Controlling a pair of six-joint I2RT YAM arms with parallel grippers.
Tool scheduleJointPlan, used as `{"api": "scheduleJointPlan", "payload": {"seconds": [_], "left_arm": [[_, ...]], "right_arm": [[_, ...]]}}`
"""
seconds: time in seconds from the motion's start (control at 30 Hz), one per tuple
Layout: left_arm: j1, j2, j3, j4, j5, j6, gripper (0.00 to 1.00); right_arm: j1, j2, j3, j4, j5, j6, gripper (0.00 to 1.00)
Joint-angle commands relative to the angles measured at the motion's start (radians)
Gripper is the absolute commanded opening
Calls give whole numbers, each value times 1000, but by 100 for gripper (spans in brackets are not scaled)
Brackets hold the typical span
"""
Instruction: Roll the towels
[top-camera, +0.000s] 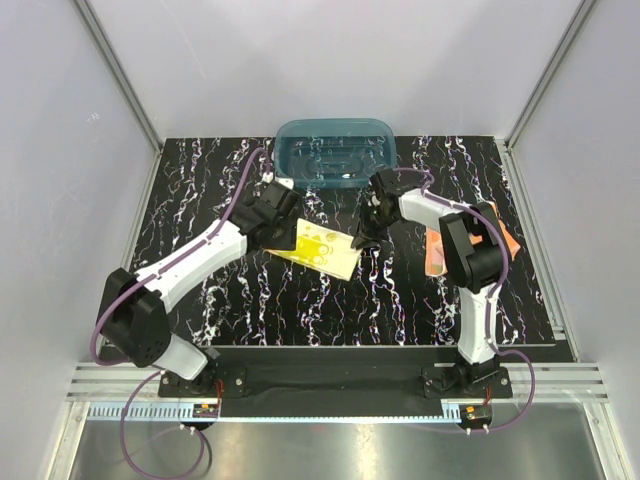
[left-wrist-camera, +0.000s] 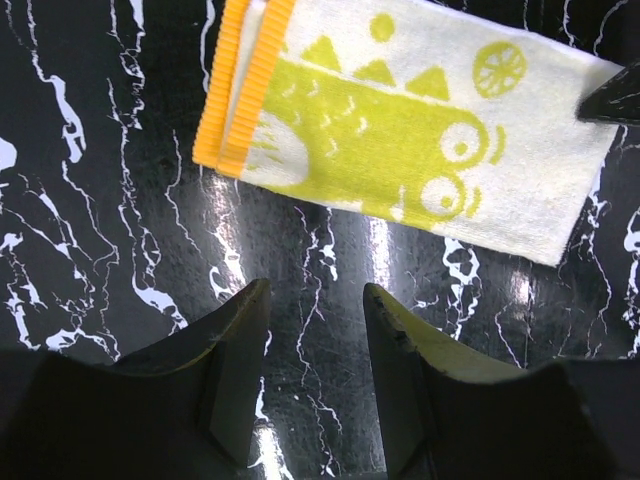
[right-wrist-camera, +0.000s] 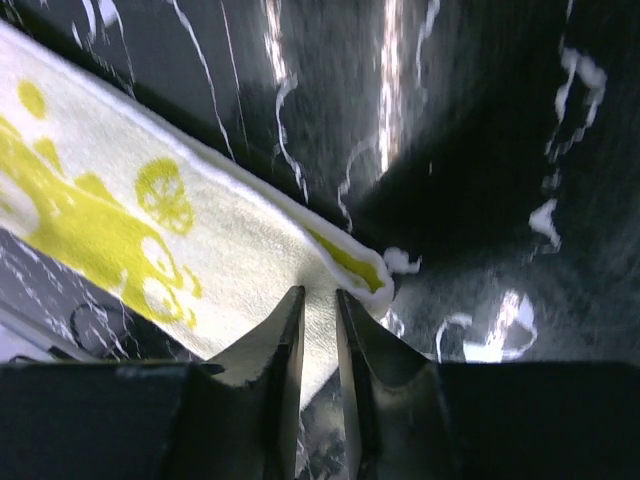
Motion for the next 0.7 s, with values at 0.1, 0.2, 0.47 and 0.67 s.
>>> {"api": "scheduleJointPlan", "payload": {"seconds": [0.1,0.2,0.47,0.67], "left_arm": [[-77,-42,-23,75,-44,27,47],[-131,-48,-31,101,-102,37,46],[-318,-31,-52,173,-228,99,45],[-405,44,-40,245,-106,108,47]], "right_arm": [[19,-137,-184,96,-6,53,26],[18,-226,-169,71,81,44,41],[7,-456,-62,-108,427,41,64],[-50,-662,-183,-166,602,55,68]]}}
